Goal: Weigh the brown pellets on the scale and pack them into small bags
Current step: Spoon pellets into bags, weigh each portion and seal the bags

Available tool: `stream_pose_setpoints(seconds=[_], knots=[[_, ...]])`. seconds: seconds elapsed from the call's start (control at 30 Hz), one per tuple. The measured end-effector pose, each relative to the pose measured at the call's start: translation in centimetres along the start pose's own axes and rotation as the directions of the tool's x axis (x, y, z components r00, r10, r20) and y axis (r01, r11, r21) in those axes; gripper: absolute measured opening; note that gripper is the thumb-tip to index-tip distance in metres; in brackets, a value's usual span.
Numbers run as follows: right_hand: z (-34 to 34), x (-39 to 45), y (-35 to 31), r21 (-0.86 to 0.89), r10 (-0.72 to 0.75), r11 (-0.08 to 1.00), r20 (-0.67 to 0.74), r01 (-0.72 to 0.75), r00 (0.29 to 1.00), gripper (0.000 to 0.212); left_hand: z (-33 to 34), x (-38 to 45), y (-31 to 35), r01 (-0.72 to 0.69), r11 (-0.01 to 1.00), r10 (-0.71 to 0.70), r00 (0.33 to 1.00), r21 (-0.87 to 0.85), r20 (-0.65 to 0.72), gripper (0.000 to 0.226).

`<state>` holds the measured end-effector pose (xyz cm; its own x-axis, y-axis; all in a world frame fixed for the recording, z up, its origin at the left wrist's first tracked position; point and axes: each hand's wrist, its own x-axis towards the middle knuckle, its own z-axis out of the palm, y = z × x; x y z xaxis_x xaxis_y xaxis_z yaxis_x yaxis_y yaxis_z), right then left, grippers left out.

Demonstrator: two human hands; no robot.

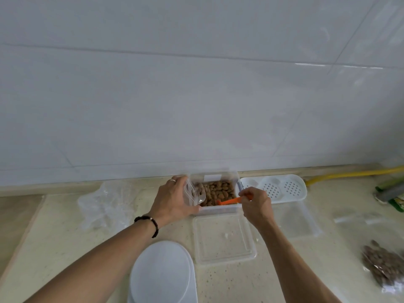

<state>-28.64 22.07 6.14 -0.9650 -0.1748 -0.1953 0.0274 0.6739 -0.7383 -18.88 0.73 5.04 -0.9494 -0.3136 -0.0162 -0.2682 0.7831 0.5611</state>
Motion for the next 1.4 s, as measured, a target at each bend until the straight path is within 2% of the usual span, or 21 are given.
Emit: stream_pose_setpoints(seconds=[0.13, 0.27, 0.4, 0.63, 0.73, 0.8, 0.83, 0.9, 0.97, 1.1, 1.2, 1.3, 1.4], knots=[[0.6, -0.2, 0.3, 0.239, 0.204, 0.951, 0.001, -0.198, 0.979, 0.024, -0.2, -0.4, -0.5, -0.010, 1.000, 0.009, 1.000, 0.021, 0.012, 0.087], [0.3, -0.2, 0.4, 0.433, 0.336, 0.851, -0.015, -0.297, 0.942, 0.023, -0.2, -0.3, -0.5, -0.006, 0.999, 0.005, 1.000, 0.044, 0.018, 0.089], [-0.9, -0.4, 0.0, 0.531, 0.358, 0.791, 0.000, -0.303, 0.934, 0.018, -0.1, 0.1, 0.0, -0.004, 0.994, 0.003, 1.000, 0.106, 0.014, 0.091], [-3.2, -1.2, -1.5, 0.570, 0.264, 0.801, -0.056, -0.186, 0.963, 0.020, 0.3, 1.0, 1.1, -0.009, 0.975, 0.009, 1.000, 0.221, 0.002, 0.083], [-3.6, -2.0, -3.1, 0.533, 0.165, 0.842, -0.097, -0.089, 0.982, 0.018, 0.4, 1.3, 1.7, -0.003, 0.981, 0.002, 1.000, 0.195, 0.002, 0.081], [-3.5, -2.8, -4.3, 0.399, -0.007, 0.915, -0.140, 0.062, 0.990, 0.018, 0.5, 1.2, 2.0, -0.004, 0.988, 0.004, 1.000, 0.153, 0.003, 0.079], [-3.4, -3.3, -4.8, 0.283, -0.141, 0.943, -0.130, 0.173, 0.981, 0.019, 0.5, 1.1, 2.2, -0.011, 0.992, 0.012, 1.000, 0.129, 0.000, 0.074], [-2.9, -4.2, -5.5, 0.051, -0.378, 0.924, -0.041, 0.379, 0.925, 0.018, 0.5, 0.8, 2.6, -0.032, 0.996, 0.033, 0.999, 0.087, -0.017, 0.066], [-2.6, -4.5, -5.5, -0.045, -0.462, 0.886, 0.017, 0.462, 0.887, 0.018, 0.4, 0.6, 2.8, -0.041, 0.997, 0.042, 0.999, 0.061, -0.014, 0.069], [-3.5, -4.4, -5.2, 0.166, -0.397, 0.900, -0.073, 0.404, 0.915, 0.020, 0.3, 0.6, 2.3, -0.030, 0.997, 0.031, 0.999, 0.067, -0.009, 0.098], [-4.1, -3.6, -4.2, 0.310, -0.223, 0.910, -0.189, 0.274, 0.956, 0.020, 0.2, 0.6, 1.7, 0.002, 0.996, -0.002, 1.000, 0.093, 0.002, 0.109], [-3.4, -2.1, -1.9, 0.234, -0.092, 0.959, -0.268, 0.158, 0.959, 0.024, 0.2, 0.3, 1.0, 0.007, 0.994, -0.008, 1.000, 0.109, 0.008, 0.110], [-2.0, -1.5, -0.2, 0.074, -0.049, 0.995, -0.226, 0.068, 0.973, 0.022, 0.2, -0.2, 0.5, -0.013, 0.993, 0.013, 1.000, 0.114, 0.008, 0.106]])
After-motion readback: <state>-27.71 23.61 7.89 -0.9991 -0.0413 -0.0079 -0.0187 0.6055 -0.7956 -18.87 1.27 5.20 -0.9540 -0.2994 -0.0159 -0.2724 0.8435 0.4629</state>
